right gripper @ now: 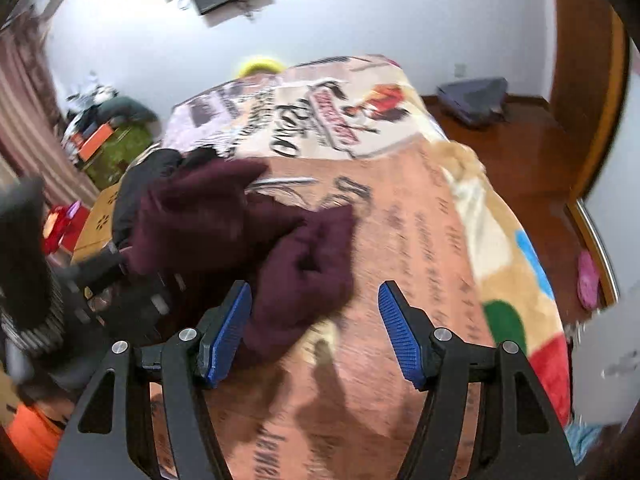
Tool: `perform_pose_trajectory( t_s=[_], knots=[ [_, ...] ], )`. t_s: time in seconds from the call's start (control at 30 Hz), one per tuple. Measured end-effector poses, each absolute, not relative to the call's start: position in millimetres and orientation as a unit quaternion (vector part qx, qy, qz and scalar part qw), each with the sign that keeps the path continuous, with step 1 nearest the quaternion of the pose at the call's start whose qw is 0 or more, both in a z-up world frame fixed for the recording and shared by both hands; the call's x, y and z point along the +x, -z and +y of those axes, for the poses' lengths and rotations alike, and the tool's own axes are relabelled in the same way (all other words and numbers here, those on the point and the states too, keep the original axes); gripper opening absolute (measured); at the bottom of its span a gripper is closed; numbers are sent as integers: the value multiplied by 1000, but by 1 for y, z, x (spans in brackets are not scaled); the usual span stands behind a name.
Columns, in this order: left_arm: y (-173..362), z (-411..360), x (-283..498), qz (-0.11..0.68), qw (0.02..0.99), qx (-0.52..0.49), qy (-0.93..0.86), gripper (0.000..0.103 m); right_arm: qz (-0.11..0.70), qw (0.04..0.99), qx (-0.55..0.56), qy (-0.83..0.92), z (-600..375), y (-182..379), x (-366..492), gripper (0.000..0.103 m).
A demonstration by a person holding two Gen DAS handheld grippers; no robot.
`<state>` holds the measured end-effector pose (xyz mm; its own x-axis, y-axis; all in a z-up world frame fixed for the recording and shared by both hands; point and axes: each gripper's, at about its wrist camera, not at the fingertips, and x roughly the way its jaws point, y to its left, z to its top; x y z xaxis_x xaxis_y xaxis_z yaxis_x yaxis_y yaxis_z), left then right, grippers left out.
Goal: Fold large clothes
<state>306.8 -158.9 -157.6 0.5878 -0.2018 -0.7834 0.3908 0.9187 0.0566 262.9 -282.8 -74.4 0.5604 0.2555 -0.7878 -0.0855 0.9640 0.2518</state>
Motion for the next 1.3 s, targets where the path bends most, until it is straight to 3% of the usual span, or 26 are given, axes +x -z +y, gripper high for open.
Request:
perform_pose_trajectory(
  t_s=[0.23,0.3,0.37,0.57,0.77,0.9,1.3],
  knots=[
    [127,-131,294,440,872,58,207,54,441,886,91,-106,-285,42,243,62],
    [112,-114,288,429,878,36,209,70,435,887,94,-126,-281,38,234,62],
    [98,-100,280,410,891,28,193,79,433,881,103,-158,-267,35,233,62],
    [79,-43,267,361,924,55,118,92,451,861,106,-209,-224,46,240,62],
    [129,6,280,411,908,62,48,92,487,842,115,-202,-200,74,257,62],
    [177,23,286,460,886,6,50,93,510,827,150,-181,-202,91,266,63],
    [190,5,284,445,893,13,68,93,508,812,259,-127,-212,107,286,68]
  ],
)
